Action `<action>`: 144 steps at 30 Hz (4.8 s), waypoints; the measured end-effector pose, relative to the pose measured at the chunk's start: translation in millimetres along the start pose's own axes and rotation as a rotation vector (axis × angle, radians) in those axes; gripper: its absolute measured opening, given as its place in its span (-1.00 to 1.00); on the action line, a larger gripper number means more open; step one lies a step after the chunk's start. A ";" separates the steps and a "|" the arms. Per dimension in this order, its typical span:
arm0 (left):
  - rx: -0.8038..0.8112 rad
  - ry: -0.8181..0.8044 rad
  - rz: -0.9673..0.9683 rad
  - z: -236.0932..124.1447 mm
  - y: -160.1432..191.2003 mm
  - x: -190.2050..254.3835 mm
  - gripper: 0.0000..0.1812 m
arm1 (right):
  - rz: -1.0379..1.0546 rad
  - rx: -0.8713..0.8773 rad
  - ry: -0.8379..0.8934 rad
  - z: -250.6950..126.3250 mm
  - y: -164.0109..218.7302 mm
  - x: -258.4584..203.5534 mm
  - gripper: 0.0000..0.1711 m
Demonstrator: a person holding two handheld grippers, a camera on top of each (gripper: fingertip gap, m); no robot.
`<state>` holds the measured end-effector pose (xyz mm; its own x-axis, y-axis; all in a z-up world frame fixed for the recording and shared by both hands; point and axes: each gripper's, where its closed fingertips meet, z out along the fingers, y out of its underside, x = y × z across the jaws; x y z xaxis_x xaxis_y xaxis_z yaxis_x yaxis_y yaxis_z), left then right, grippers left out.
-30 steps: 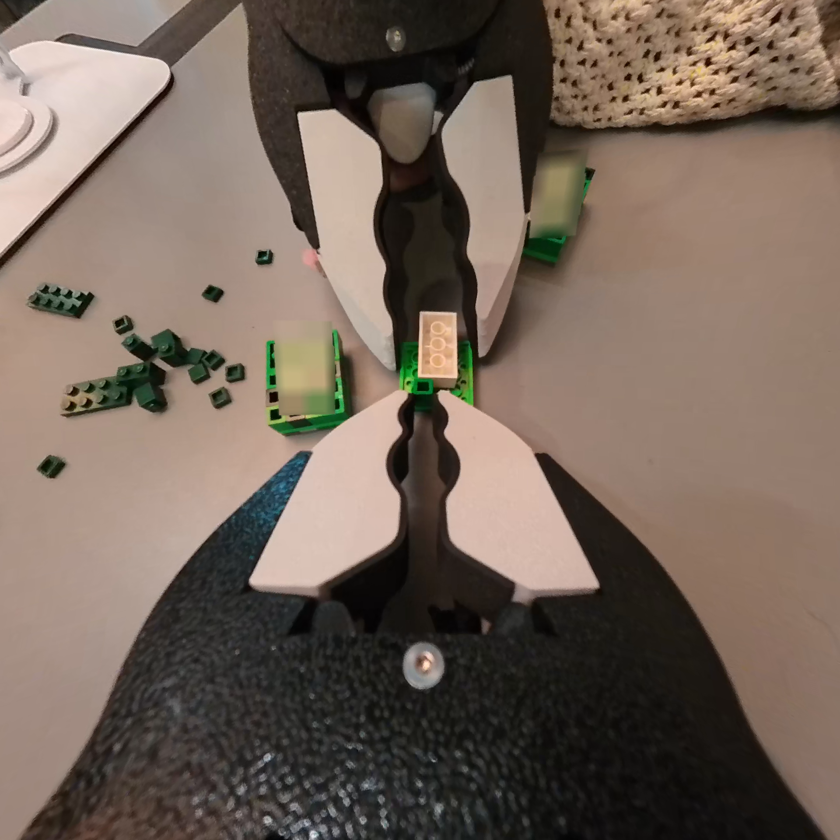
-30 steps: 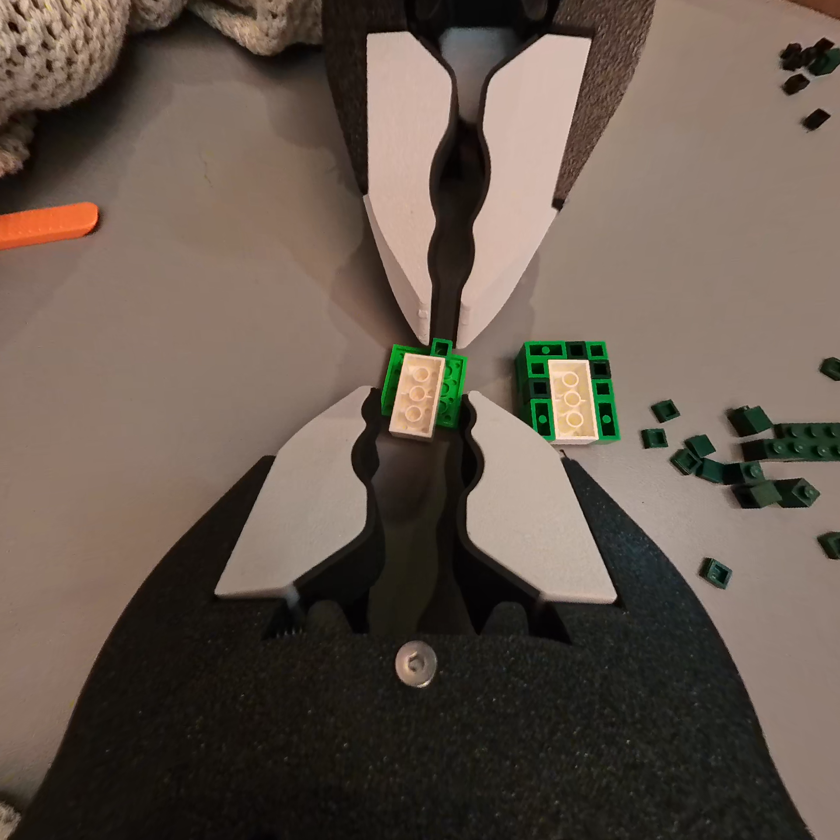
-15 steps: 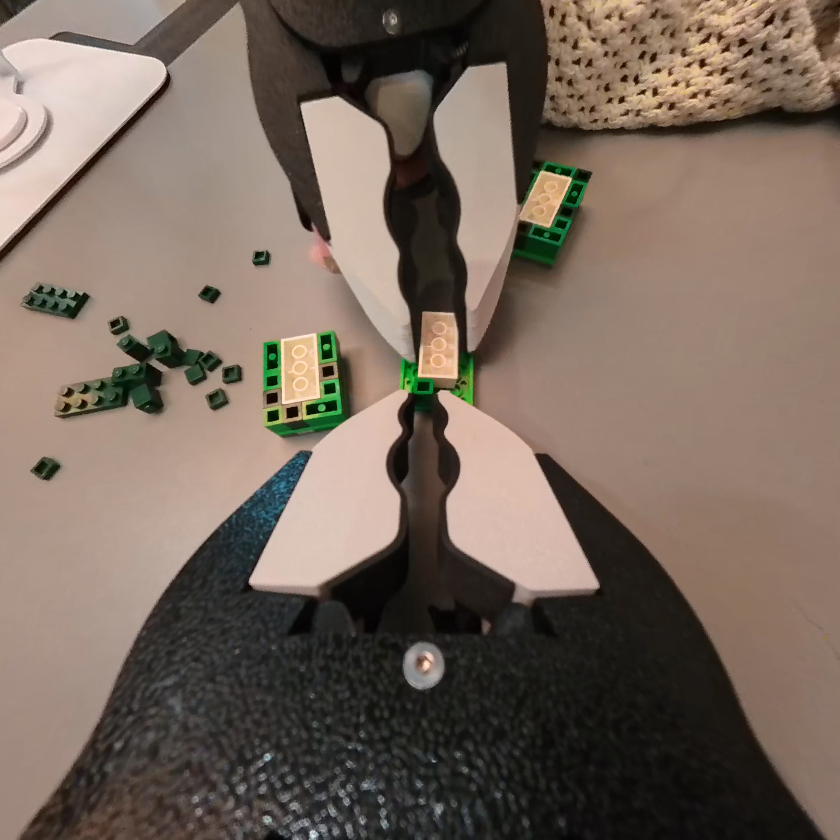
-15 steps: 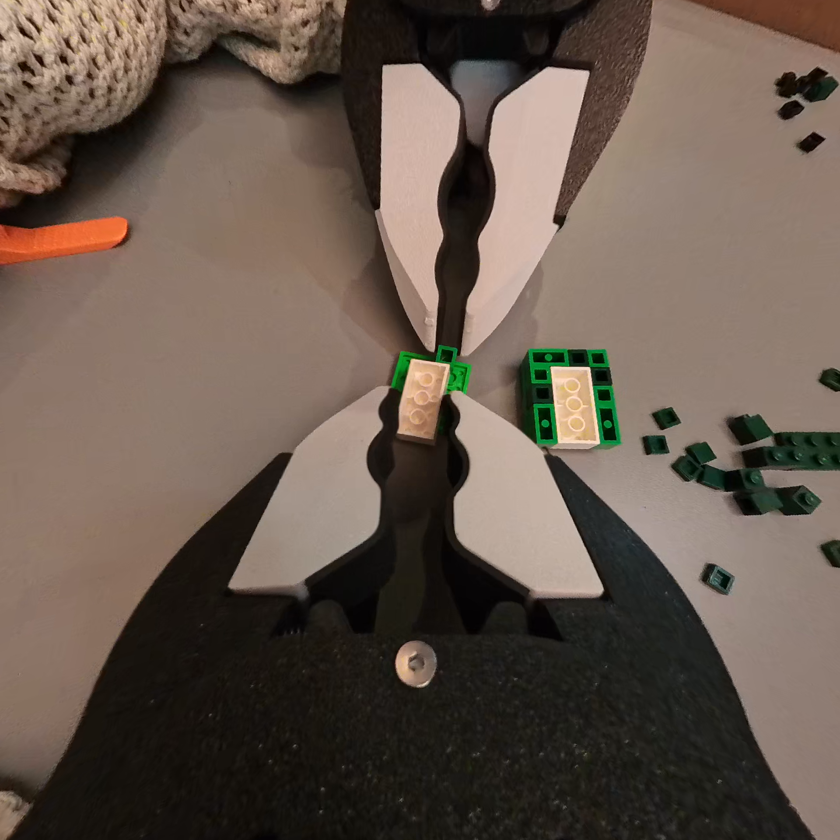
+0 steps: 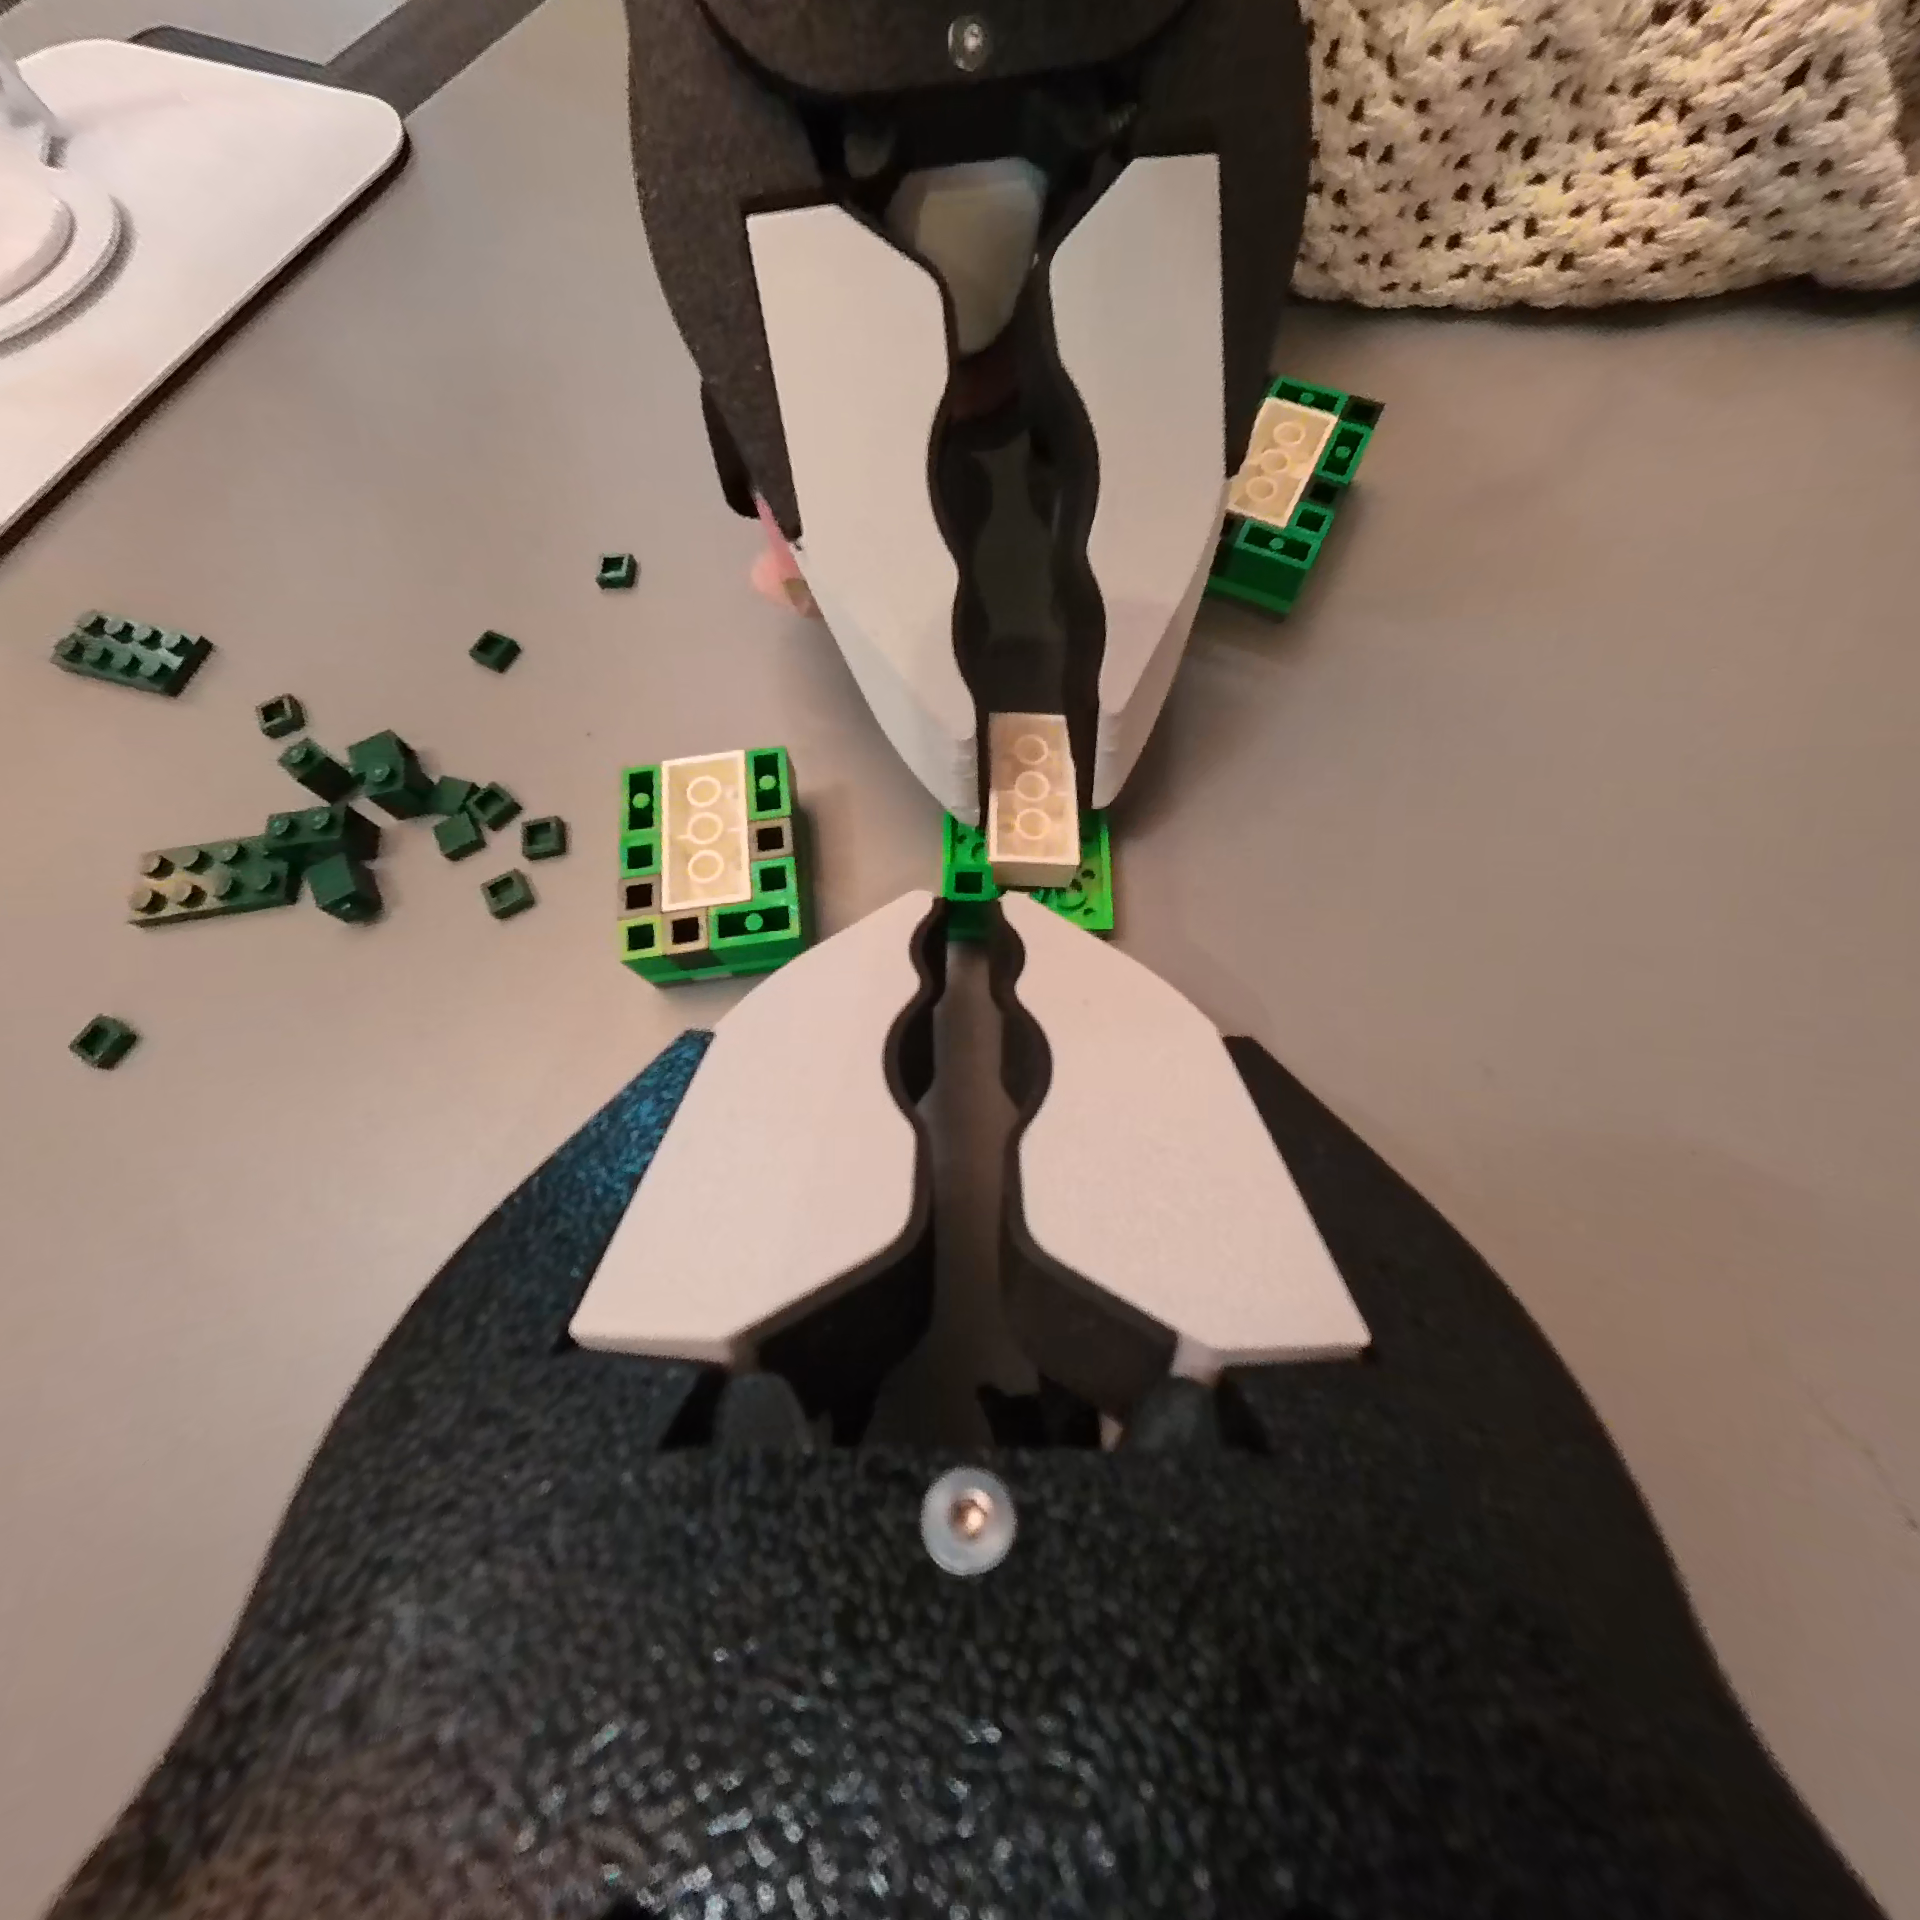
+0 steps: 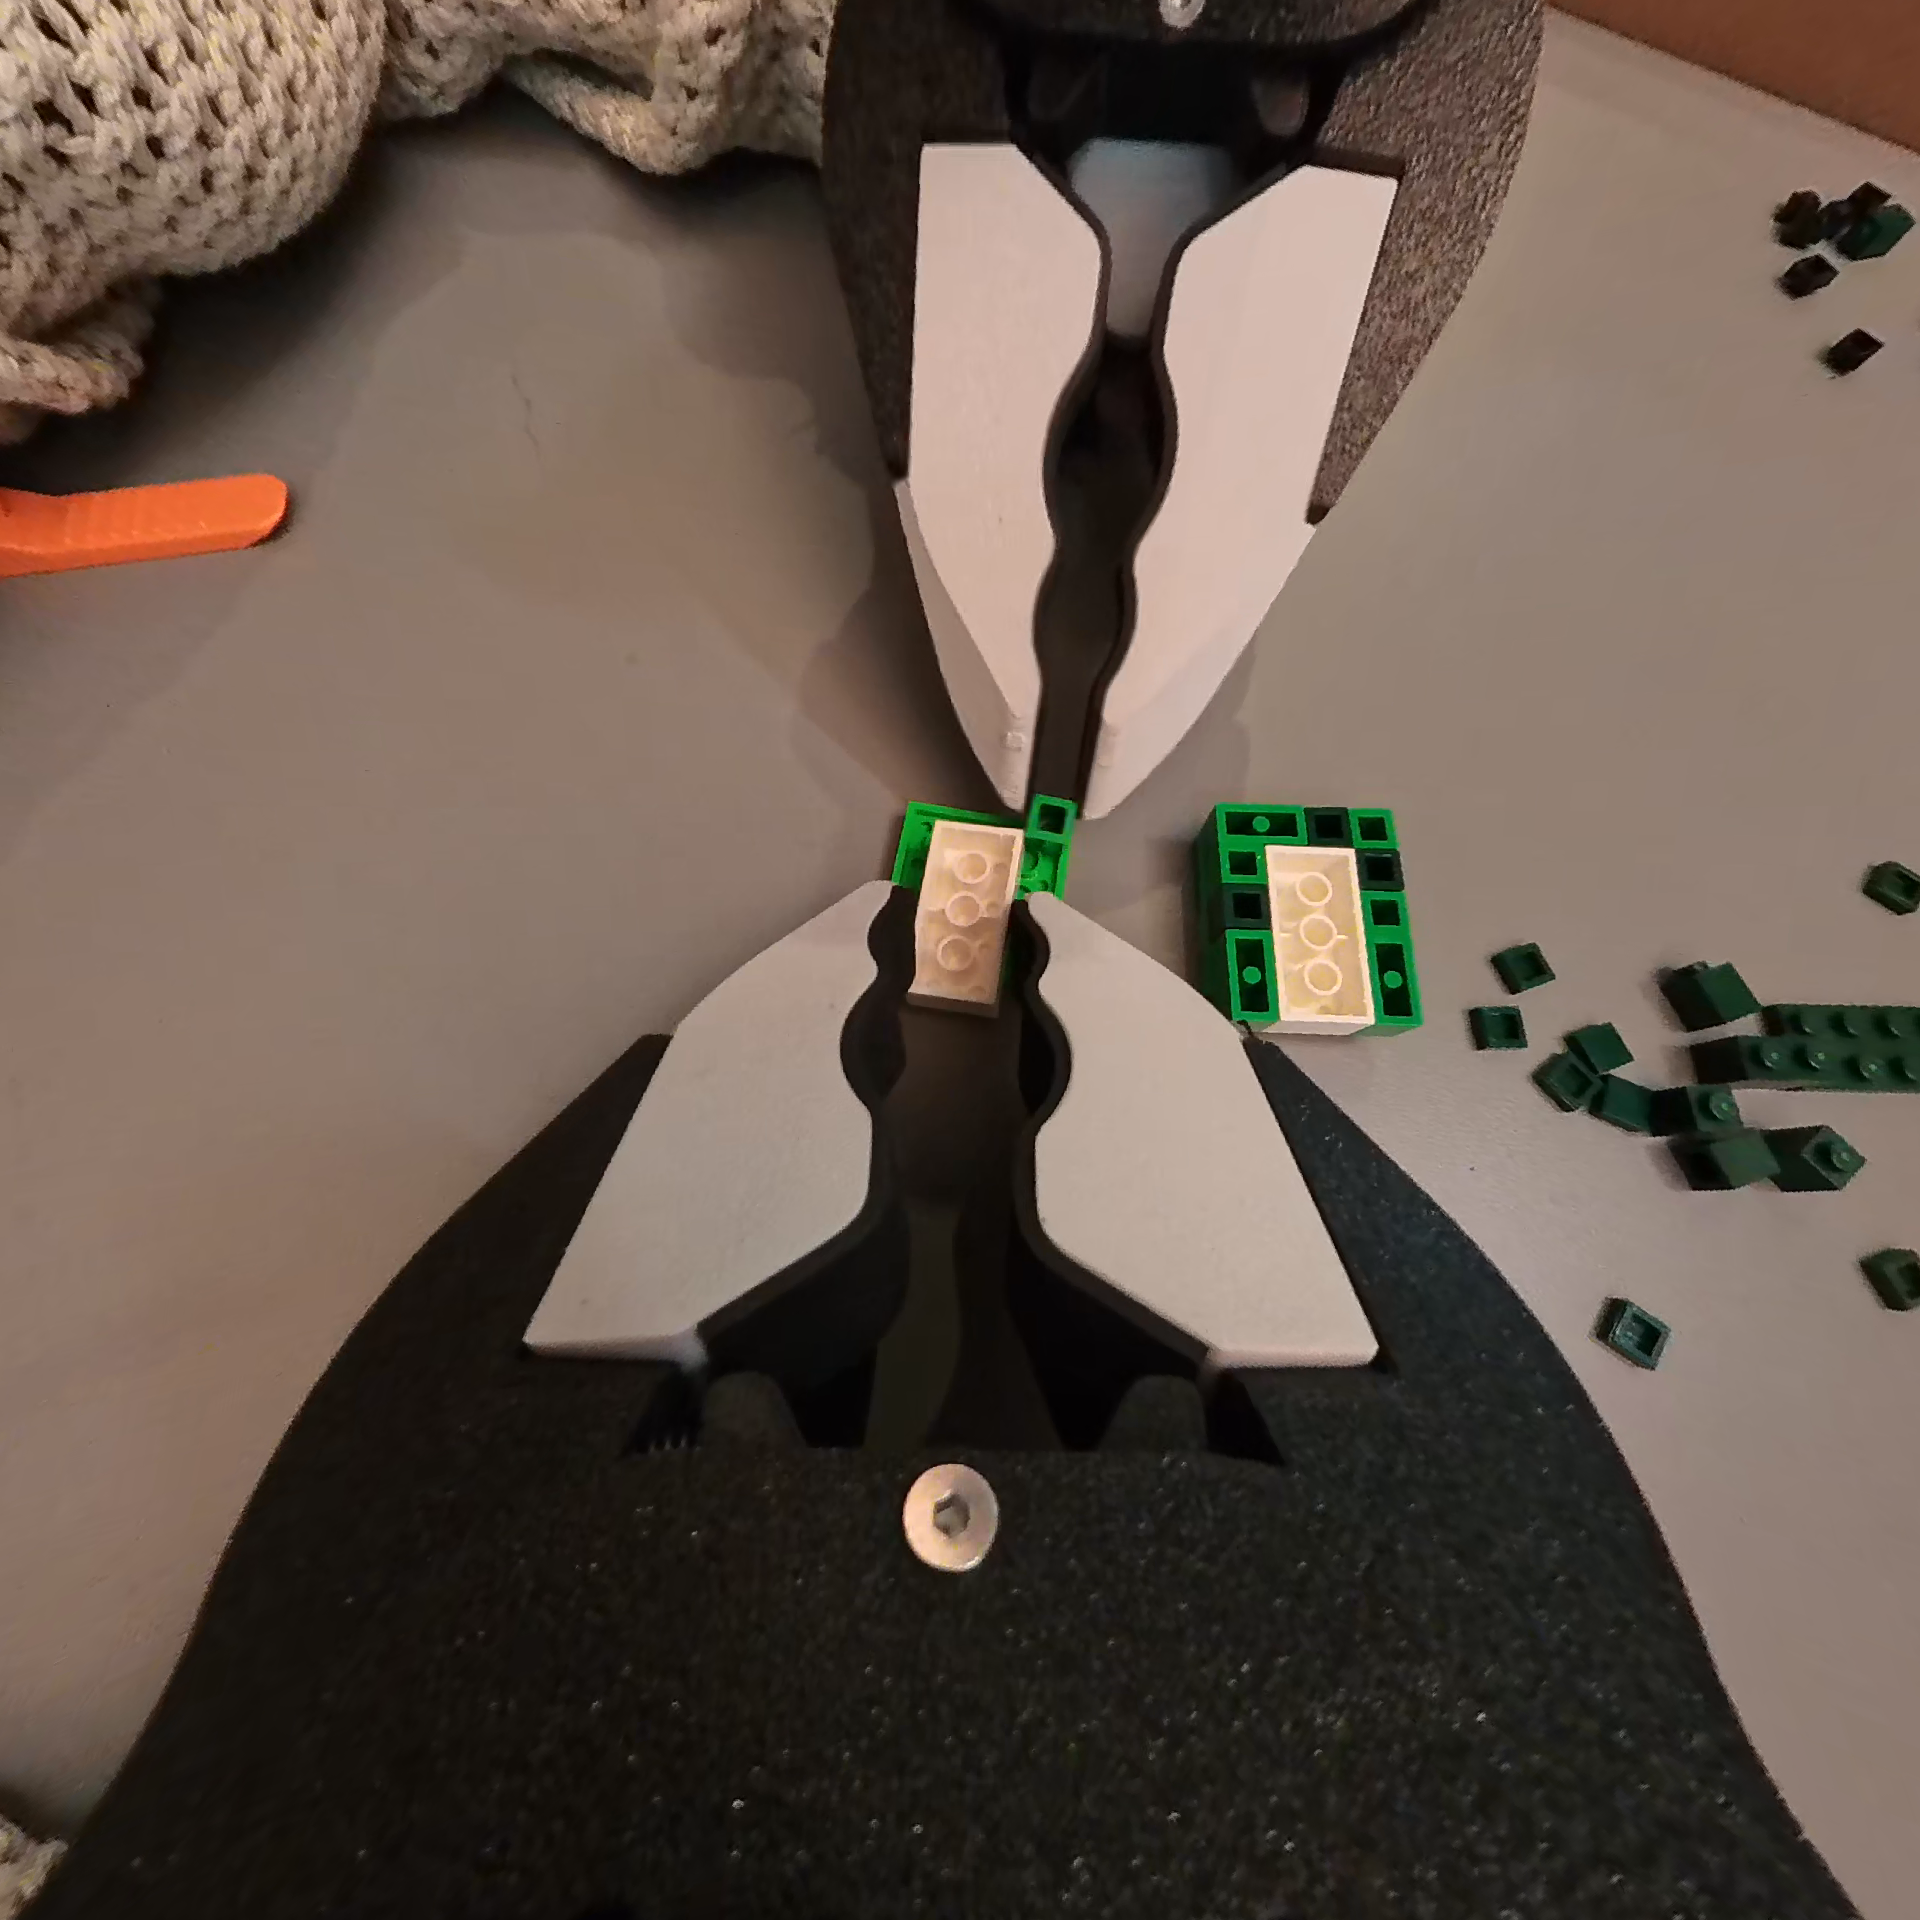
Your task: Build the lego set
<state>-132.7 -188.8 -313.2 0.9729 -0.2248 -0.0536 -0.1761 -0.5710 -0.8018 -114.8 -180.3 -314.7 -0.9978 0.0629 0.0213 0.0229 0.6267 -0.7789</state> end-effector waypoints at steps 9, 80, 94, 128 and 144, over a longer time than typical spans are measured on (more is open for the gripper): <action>-0.004 -0.002 0.007 1.7 -0.3 -0.1 -0.93 | 0.004 0.002 -0.005 0.0 -0.3 0.0 -0.79; -0.084 -0.027 0.108 -10.6 4.8 5.1 -0.46 | 0.036 -0.016 0.007 1.0 -3.6 -1.0 -0.79; 0.010 -0.265 0.626 -19.1 -1.5 -4.8 -0.41 | 0.044 -0.013 0.011 -0.1 -4.8 0.9 -0.80; 0.242 -0.592 1.150 -27.1 -42.0 19.0 -0.80 | 0.055 0.151 -0.117 -27.5 -47.9 -21.0 -0.80; 0.358 -0.401 0.720 -31.8 -54.6 17.3 -0.80 | 0.251 0.417 -0.254 -44.8 -65.0 -16.3 -0.81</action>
<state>-111.0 -186.7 -251.4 0.6359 -0.1023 -0.7650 -0.7717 -0.1030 -0.6276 -97.2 -187.2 -236.3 -0.9497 -0.0505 -0.3092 0.2874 0.2524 -0.9240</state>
